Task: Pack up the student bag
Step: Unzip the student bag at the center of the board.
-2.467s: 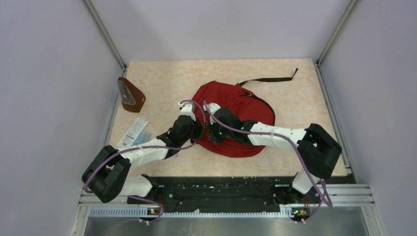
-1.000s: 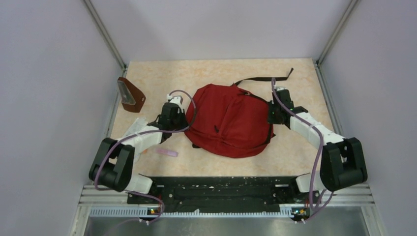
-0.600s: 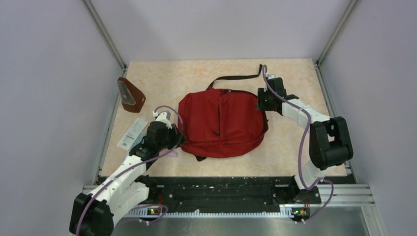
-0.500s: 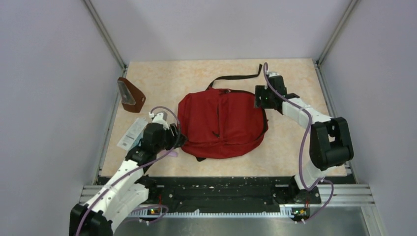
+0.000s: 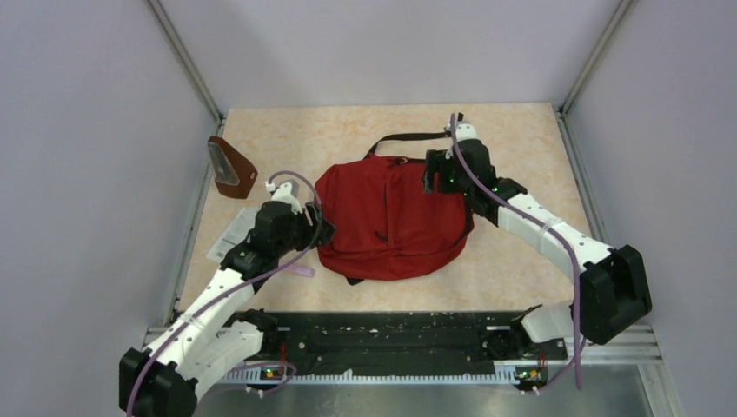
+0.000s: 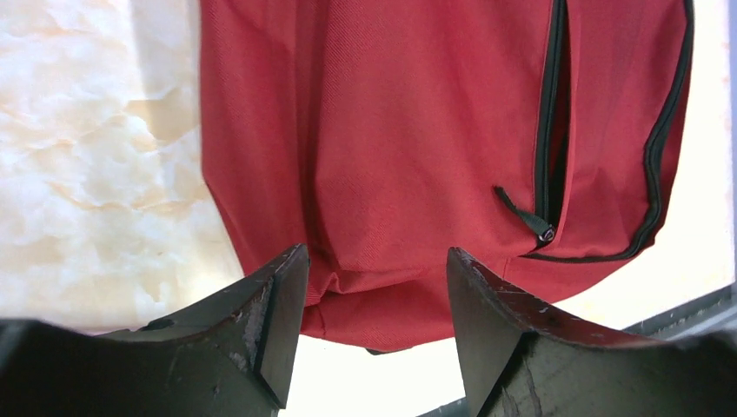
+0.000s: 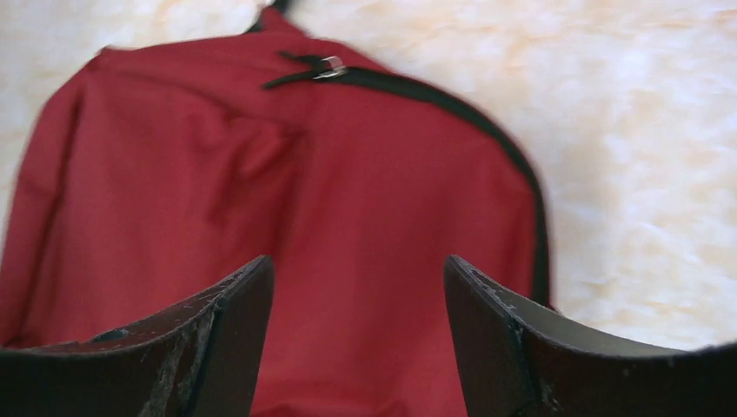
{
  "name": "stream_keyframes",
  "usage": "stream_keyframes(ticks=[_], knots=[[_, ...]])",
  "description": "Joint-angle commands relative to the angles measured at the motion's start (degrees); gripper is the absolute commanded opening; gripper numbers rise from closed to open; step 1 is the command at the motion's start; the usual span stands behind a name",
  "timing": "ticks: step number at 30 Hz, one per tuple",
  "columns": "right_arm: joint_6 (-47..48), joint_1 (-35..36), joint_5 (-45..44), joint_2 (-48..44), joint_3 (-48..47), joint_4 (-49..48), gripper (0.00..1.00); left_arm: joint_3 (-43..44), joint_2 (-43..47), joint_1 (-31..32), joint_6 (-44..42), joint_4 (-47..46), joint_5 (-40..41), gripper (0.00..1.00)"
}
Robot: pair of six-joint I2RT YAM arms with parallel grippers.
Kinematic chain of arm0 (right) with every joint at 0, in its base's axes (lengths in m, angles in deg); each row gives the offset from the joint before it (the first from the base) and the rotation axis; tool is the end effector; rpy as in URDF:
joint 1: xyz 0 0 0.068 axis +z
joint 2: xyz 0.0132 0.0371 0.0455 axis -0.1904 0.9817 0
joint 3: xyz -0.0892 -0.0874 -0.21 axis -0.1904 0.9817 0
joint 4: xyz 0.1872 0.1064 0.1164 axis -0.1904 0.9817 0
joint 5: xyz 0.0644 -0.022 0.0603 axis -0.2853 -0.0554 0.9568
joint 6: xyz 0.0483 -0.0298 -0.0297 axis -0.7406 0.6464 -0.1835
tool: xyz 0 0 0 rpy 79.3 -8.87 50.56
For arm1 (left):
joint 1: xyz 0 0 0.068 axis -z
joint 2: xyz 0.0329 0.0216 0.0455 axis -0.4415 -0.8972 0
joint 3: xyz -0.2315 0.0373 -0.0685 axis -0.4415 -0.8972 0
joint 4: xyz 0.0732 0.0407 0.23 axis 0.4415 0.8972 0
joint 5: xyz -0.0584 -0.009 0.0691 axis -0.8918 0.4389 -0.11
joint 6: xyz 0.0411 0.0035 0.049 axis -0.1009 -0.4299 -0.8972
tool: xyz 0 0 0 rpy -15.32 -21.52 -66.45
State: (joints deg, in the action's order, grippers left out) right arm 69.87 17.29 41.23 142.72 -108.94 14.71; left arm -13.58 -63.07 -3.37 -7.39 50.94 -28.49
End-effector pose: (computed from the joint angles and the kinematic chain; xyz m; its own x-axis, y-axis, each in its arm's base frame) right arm 0.2811 0.1418 0.2626 -0.5373 0.0178 -0.8432 -0.2019 0.9680 0.1491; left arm 0.1813 -0.0791 0.2249 -0.6370 -0.3433 -0.6902 0.0840 0.8591 -0.5049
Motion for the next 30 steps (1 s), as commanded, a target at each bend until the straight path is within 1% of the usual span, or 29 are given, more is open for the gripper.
stream_keyframes(ticks=[1,5,8,12,14,18,20,23,25,28,30], knots=[[-5.25,5.47,7.28,-0.62,0.33,-4.13,0.69,3.93,-3.62,3.46,-0.17,-6.46,-0.27,0.64],[-6.63,10.66,9.00,2.94,-1.31,-4.62,0.69,6.03,-6.56,6.76,-0.36,-8.87,1.56,0.64],[-6.58,13.59,7.70,6.53,-2.66,-4.03,0.70,7.68,-9.13,9.04,-0.80,-9.45,2.45,0.65],[-6.34,15.83,6.09,10.27,-4.90,-2.88,0.69,8.69,-12.22,11.46,-0.76,-10.63,2.48,0.65],[-6.35,16.10,5.55,11.95,-6.10,-1.46,0.65,8.94,-13.46,12.43,-0.60,-11.36,2.46,0.65],[-6.79,16.15,1.36,13.20,-7.29,1.63,0.50,9.88,-16.03,14.04,-0.87,-12.31,4.74,0.65],[-7.05,16.14,-0.11,12.46,-6.59,1.77,0.48,10.57,-17.43,14.74,-1.38,-12.65,5.80,0.65],[-7.46,16.07,-2.09,10.80,-4.71,1.29,0.44,13.02,-20.96,16.45,-3.03,-12.48,9.98,0.65],[-7.68,15.88,-3.34,10.18,-3.49,1.17,0.40,15.51,-24.48,17.56,-3.98,-11.88,11.07,0.65],[-8.25,15.30,-4.10,10.03,-2.16,1.73,0.29,18.45,-29.00,18.23,-4.44,-12.68,10.40,0.66],[-8.52,15.08,-5.15,9.09,-0.79,1.99,0.27,19.79,-31.50,18.38,-4.68,-13.76,10.14,0.67]])
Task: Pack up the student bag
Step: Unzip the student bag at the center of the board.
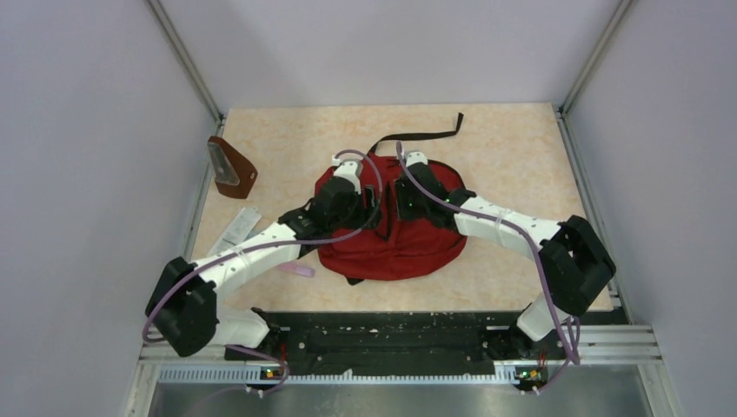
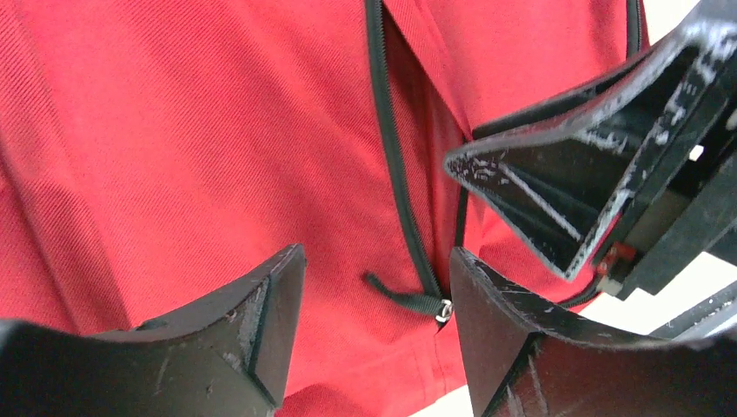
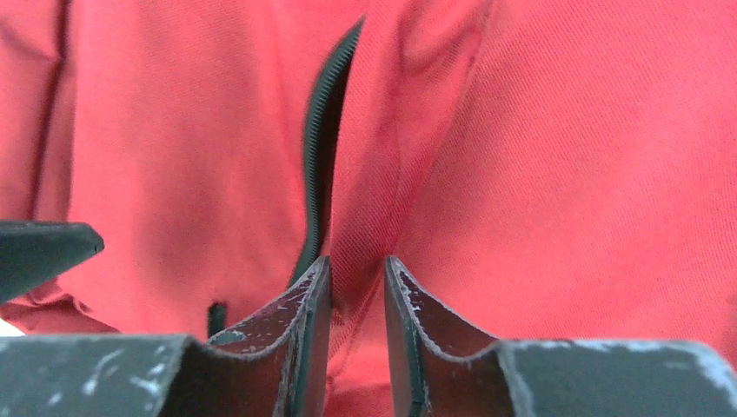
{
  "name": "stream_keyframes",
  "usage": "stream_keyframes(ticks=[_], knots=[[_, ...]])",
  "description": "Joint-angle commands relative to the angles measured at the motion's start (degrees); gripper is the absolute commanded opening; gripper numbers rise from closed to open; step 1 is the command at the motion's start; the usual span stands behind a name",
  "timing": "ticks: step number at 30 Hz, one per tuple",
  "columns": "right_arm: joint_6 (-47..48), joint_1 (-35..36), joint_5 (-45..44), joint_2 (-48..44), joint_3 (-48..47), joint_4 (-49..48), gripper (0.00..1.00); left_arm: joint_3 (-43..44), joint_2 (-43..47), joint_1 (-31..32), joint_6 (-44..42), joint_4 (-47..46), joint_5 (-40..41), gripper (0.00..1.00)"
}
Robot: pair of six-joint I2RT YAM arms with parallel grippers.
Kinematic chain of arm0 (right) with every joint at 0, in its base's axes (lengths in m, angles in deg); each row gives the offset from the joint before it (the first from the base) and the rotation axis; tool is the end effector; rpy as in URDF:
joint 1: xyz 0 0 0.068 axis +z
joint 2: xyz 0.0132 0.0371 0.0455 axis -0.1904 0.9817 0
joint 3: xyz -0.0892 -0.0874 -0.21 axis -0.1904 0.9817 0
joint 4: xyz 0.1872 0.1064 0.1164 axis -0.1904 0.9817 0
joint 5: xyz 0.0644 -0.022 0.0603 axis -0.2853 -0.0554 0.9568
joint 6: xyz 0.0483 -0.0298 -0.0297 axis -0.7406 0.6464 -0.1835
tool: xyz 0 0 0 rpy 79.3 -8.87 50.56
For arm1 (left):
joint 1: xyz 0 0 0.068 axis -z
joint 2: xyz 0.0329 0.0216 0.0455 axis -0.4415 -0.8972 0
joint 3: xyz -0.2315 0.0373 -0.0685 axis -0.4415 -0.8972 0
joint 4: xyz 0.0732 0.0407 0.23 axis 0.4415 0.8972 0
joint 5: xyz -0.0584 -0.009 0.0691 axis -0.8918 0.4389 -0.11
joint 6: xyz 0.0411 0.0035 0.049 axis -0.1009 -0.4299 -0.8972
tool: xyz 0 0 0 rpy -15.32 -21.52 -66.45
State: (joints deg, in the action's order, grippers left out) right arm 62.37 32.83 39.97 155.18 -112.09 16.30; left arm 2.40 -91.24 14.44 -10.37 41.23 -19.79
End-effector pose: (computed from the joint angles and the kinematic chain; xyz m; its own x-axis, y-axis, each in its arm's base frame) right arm 0.2558 0.2324 0.2106 -0.6775 -0.1094 -0.7274 -0.3380 0.9246 0.1757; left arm 0.2232 -0.1850 0.2275 -0.6648 -0.1122 -0.7385 0.2804 0.8789 -0.3859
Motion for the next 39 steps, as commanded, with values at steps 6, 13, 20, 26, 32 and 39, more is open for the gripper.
stream_keyframes(ticks=[6,13,20,26,32,39], knots=[[-2.56,-2.69,-1.65,-7.13,8.55,-2.53,0.14,8.32,-10.86,0.73,-2.54,-5.48,3.00,0.69],[-4.11,-5.34,3.13,-8.40,13.36,-6.48,0.03,11.41,-19.14,0.75,-1.35,-7.49,5.98,0.74],[-3.92,-5.76,4.80,-8.78,14.30,-8.22,0.00,14.77,-24.95,0.84,-2.67,-5.92,8.61,0.75],[-3.72,-5.93,4.24,-8.73,15.08,-9.25,0.00,16.04,-25.82,0.84,-4.33,-1.43,15.33,0.30],[-3.01,-6.63,-0.79,-7.03,16.62,-9.24,0.00,14.32,-13.90,0.84,-7.45,3.10,22.88,0.00],[-3.30,-7.43,-4.69,-3.13,18.25,-10.77,0.00,10.24,-3.24,0.39,-11.44,5.28,22.96,0.00]])
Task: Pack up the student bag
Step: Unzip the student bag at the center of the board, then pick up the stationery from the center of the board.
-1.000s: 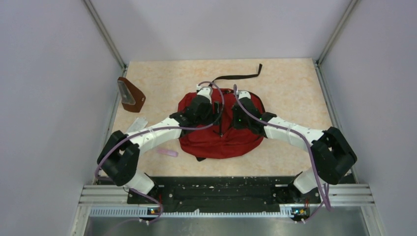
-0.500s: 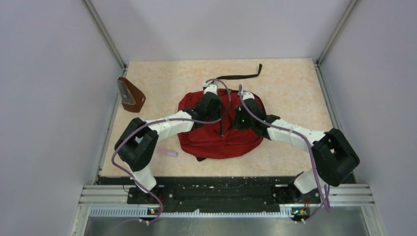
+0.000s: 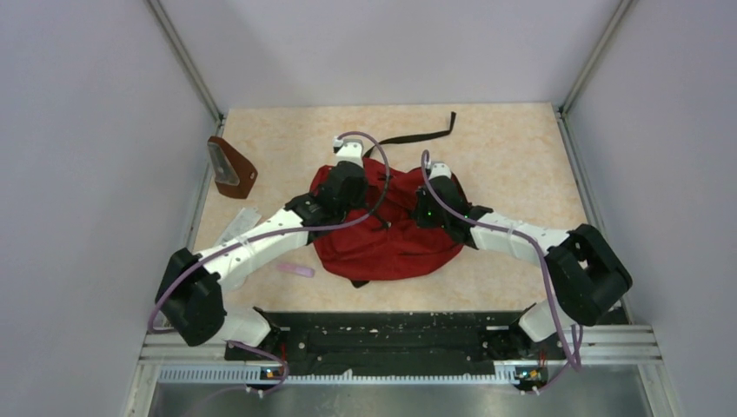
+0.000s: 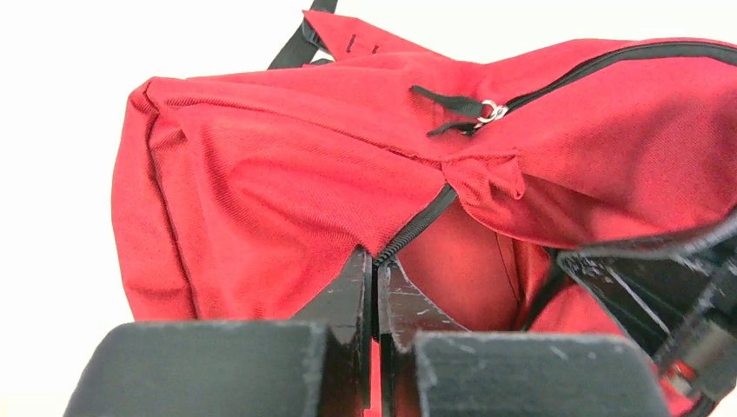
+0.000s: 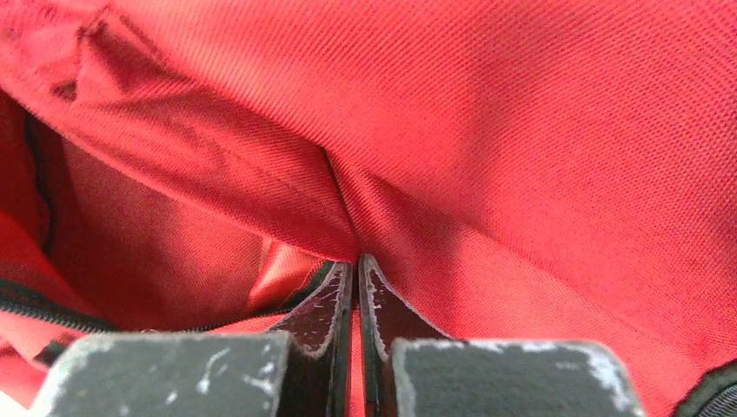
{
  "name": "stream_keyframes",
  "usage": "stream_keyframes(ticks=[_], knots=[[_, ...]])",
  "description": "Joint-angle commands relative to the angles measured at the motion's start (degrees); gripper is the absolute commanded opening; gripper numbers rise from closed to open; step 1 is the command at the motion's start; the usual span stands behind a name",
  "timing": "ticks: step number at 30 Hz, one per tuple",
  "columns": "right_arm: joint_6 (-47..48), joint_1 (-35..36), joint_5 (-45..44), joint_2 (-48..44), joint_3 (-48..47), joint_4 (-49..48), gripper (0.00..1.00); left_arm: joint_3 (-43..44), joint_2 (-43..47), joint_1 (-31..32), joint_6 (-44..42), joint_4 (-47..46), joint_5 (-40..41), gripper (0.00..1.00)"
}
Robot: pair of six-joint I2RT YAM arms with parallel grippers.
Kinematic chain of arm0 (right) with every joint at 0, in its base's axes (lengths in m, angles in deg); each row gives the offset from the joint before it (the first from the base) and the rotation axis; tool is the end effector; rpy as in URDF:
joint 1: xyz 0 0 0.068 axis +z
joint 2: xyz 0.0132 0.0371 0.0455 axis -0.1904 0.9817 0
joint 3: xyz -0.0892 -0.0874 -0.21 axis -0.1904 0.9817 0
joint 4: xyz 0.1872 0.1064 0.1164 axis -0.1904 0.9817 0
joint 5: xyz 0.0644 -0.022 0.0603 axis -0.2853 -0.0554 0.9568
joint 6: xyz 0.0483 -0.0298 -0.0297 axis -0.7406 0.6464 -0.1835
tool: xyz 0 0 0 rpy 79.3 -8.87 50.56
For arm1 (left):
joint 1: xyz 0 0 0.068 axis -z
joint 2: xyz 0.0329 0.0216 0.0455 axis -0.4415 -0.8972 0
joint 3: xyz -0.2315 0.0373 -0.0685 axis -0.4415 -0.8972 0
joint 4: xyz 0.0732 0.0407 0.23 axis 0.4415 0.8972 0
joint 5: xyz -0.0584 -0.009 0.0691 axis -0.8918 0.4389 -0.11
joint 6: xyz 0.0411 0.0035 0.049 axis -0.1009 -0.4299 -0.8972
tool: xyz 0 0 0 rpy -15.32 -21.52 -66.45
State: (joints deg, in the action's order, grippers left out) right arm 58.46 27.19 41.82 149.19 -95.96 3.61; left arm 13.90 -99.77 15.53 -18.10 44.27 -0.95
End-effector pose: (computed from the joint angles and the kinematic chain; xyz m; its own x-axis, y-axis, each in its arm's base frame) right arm 0.2498 0.1865 0.1745 -0.6851 0.0379 -0.7275 -0.2265 0.9381 0.2621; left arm 0.2543 -0.1991 0.2487 -0.5202 -0.0250 -0.8537 0.1523 0.9808 -0.1215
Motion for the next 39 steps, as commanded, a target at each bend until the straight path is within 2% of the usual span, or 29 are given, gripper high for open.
stream_keyframes(ticks=[1,6,10,13,17,19,22,26,29,30,31,35,37,39], knots=[[0.55,-1.85,-6.78,3.30,2.15,1.77,0.00,-1.25,5.49,-0.98,-4.00,3.36,2.93,0.00],[0.22,-1.87,-5.78,4.24,2.03,1.17,0.00,-1.47,4.25,-1.40,-9.21,4.98,-5.18,0.00],[0.53,-1.87,-3.64,3.32,1.63,0.78,0.00,-0.54,2.75,-1.38,-9.41,6.04,-5.41,0.03],[0.89,-1.87,-1.85,1.99,1.65,0.09,0.00,-0.20,3.37,-1.39,-7.76,5.29,-7.30,0.18],[1.35,-1.87,-0.36,1.22,0.65,0.53,0.00,-0.27,6.27,-1.39,-4.62,4.47,-10.68,0.49],[1.77,-1.87,0.64,1.15,0.29,0.68,0.00,0.42,8.31,-1.55,-2.25,5.52,-14.16,0.61],[1.96,-1.87,1.31,1.01,-0.10,0.96,0.00,0.84,12.75,-1.61,-0.46,6.16,-18.62,0.71],[1.90,-1.87,2.28,0.64,-0.26,0.68,0.00,0.42,17.58,-2.56,1.06,11.94,-15.77,0.80],[2.02,-1.87,3.79,0.46,-0.67,0.71,0.05,-3.40,21.01,-5.50,2.14,14.38,-14.61,0.86],[2.11,-1.87,4.23,0.27,-0.99,1.08,0.09,-5.63,22.37,-7.43,3.25,14.43,-14.99,0.87],[2.47,-1.87,4.80,-0.04,-1.38,1.65,0.18,-8.31,23.84,-9.88,4.40,13.89,-16.92,0.87],[5.22,-1.81,6.50,-4.23,-2.65,2.95,0.61,-18.73,30.43,-19.84,7.55,11.09,-20.99,0.89],[7.54,-1.66,7.71,-7.89,-2.72,2.83,0.71,-20.02,31.81,-23.28,7.00,12.79,-21.10,0.90],[10.16,-1.17,8.72,-12.59,-2.79,2.45,0.76,-18.95,32.32,-26.18,5.55,15.46,-23.46,0.90]])
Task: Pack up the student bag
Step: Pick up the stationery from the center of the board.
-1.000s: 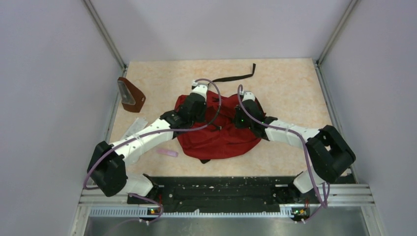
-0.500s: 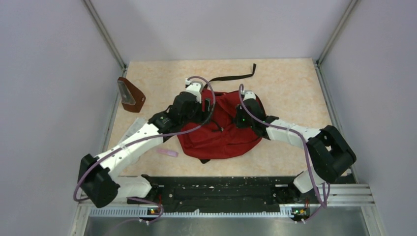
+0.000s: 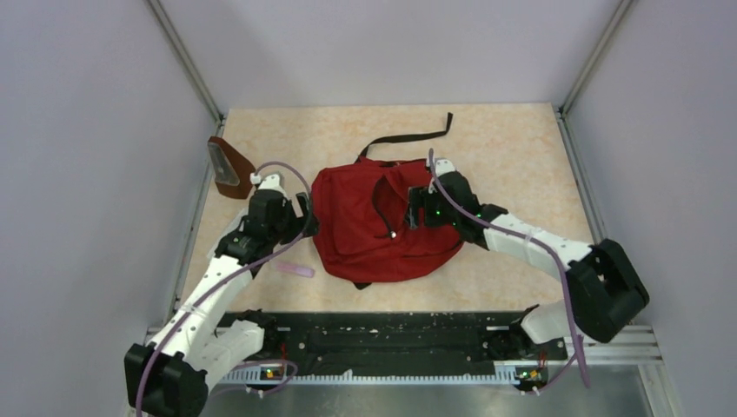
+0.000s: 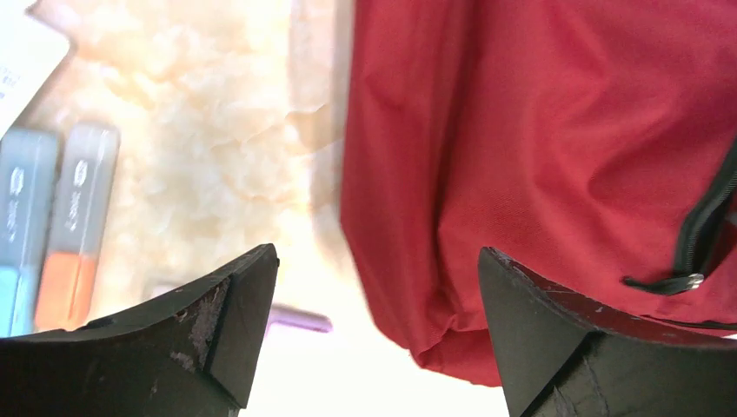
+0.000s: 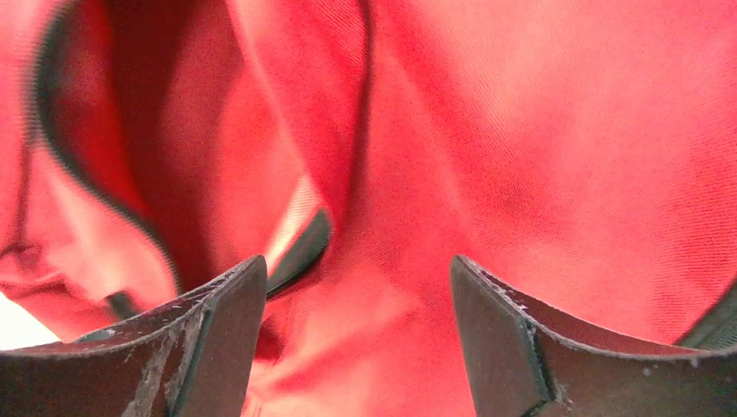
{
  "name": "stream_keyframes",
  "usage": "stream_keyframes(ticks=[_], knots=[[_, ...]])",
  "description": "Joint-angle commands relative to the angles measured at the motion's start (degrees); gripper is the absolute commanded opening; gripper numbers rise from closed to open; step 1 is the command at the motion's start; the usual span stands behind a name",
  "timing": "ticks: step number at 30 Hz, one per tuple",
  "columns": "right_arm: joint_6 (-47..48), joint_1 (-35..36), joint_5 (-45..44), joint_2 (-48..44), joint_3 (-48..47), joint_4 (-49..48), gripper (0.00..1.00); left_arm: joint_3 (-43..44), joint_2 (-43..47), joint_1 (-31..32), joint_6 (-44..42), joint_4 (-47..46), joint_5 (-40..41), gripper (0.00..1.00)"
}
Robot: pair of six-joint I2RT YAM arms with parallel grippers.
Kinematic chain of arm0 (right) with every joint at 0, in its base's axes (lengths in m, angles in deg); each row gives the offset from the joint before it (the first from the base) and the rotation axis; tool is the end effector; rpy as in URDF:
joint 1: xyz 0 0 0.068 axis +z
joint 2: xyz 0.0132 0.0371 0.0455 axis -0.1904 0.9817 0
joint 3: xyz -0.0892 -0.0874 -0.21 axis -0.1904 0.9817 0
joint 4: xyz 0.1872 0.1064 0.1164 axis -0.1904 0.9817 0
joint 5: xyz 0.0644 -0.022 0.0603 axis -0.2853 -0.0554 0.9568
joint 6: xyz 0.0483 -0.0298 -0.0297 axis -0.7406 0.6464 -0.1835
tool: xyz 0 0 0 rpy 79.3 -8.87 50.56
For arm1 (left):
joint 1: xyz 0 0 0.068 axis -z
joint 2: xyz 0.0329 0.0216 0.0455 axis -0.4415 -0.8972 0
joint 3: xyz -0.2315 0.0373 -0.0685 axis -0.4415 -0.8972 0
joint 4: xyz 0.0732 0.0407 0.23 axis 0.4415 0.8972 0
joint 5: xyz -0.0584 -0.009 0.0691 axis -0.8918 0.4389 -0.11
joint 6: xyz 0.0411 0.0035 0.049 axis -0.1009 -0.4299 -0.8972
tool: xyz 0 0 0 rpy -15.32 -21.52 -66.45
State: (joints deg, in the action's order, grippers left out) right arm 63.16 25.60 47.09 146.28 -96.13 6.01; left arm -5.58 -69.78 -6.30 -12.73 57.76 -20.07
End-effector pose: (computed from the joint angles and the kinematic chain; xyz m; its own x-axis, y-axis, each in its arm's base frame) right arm 0.2475 0.1797 0.1858 -0.6821 -0.0284 -0.7307 -0.3157 0.9127 0.2592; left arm 0.2006 -0.0676 0.2382 -0.6225 -0.2882 -0.7276 -0.0390 0.9400 -0.3390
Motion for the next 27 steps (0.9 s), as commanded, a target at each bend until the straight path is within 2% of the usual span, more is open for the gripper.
stream_keyframes(ticks=[1,2,5,9,13,17,21,27], knots=[[7.02,0.92,3.49,-10.79,-2.78,-0.19,0.78,1.77,2.44,-5.49,-0.77,3.64,-5.04,0.90],[8.45,1.75,3.50,-12.98,-3.03,-0.35,0.79,3.33,2.44,-6.09,-2.05,5.03,-7.07,0.90],[14.04,6.06,7.09,-15.72,-3.61,-1.96,0.81,9.25,1.79,-6.90,-6.82,9.82,-6.10,0.91],[21.33,13.74,13.21,-13.20,-4.48,-5.93,0.81,14.94,-0.55,-9.32,-12.94,13.41,2.34,0.92],[25.81,23.33,12.67,-2.93,-8.73,-8.06,0.80,14.79,-1.88,-13.40,-14.76,11.96,5.65,0.92],[28.90,30.98,10.88,8.57,-16.99,-6.51,0.79,13.47,-1.32,-16.00,-15.83,10.92,6.40,0.92],[29.97,32.70,14.37,18.73,-22.61,-8.10,0.76,11.67,0.72,-16.91,-15.71,8.92,8.05,0.92],[31.70,32.88,15.03,30.38,-30.81,-7.53,0.66,8.88,4.11,-17.97,-13.74,8.73,10.66,0.92]])
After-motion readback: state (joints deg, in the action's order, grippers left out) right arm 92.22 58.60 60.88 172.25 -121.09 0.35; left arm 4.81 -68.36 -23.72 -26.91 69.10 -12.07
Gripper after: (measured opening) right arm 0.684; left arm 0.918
